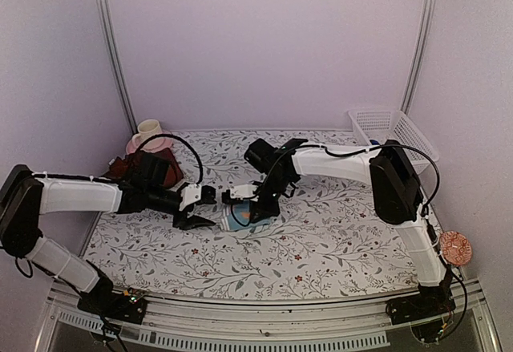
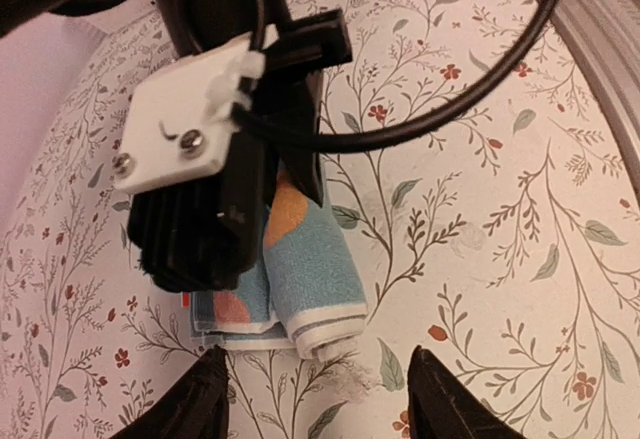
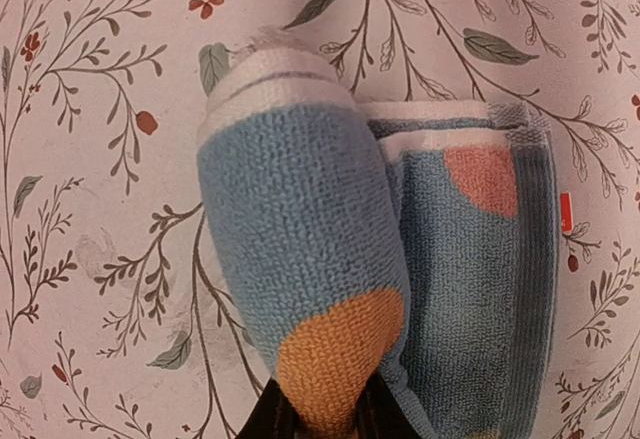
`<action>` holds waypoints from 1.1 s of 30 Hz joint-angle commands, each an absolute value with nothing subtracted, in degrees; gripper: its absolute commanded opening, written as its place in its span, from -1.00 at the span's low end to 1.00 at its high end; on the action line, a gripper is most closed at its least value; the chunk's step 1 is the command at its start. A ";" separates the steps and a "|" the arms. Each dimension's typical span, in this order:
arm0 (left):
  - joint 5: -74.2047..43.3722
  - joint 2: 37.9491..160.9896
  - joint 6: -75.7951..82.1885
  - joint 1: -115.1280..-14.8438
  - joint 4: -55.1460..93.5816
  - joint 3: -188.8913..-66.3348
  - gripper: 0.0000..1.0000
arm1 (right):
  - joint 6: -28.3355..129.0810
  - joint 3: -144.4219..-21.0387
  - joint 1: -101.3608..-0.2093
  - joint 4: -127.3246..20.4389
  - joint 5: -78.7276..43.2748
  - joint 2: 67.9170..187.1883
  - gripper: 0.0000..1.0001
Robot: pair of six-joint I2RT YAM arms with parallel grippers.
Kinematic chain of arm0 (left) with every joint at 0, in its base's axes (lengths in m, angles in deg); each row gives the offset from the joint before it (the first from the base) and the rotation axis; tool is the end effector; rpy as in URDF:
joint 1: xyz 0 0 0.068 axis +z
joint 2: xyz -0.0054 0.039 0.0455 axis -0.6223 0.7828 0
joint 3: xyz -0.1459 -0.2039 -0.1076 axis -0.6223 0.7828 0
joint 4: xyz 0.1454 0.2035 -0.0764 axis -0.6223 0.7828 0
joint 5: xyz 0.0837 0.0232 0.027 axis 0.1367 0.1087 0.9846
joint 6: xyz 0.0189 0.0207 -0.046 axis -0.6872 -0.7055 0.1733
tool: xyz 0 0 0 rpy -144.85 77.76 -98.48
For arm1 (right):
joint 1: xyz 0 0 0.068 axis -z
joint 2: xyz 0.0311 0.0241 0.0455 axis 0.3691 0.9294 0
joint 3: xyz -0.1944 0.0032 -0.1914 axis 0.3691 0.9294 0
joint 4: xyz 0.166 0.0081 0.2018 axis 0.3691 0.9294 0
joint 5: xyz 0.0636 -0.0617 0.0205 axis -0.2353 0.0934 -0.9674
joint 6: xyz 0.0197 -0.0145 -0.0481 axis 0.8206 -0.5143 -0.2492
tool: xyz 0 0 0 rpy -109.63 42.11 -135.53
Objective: Roll the towels
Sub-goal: Roll the towel at the center of the board.
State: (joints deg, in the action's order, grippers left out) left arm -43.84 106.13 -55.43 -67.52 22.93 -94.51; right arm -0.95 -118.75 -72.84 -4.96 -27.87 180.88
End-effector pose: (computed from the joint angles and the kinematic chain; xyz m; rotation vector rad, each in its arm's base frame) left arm 0.2317 -0.1530 0.1798 1.6018 1.5503 -0.5784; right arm 0.2971 0.3867 0.1601 -2.1286 1.8325 0.4647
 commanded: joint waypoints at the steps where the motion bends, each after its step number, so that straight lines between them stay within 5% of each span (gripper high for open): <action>1: -37.05 103.11 -61.56 -71.92 15.00 -88.78 0.23 | 0.51 -121.28 -73.04 5.09 -31.18 186.45 -0.64; 18: -9.42 110.20 -67.13 -86.63 -12.80 -78.85 0.23 | 1.01 -125.04 -72.46 8.63 -35.03 188.89 -0.54; 33: 1.47 119.31 -72.71 -93.85 -26.19 -76.24 0.21 | 1.44 -125.12 -71.81 8.28 -35.93 189.66 -0.53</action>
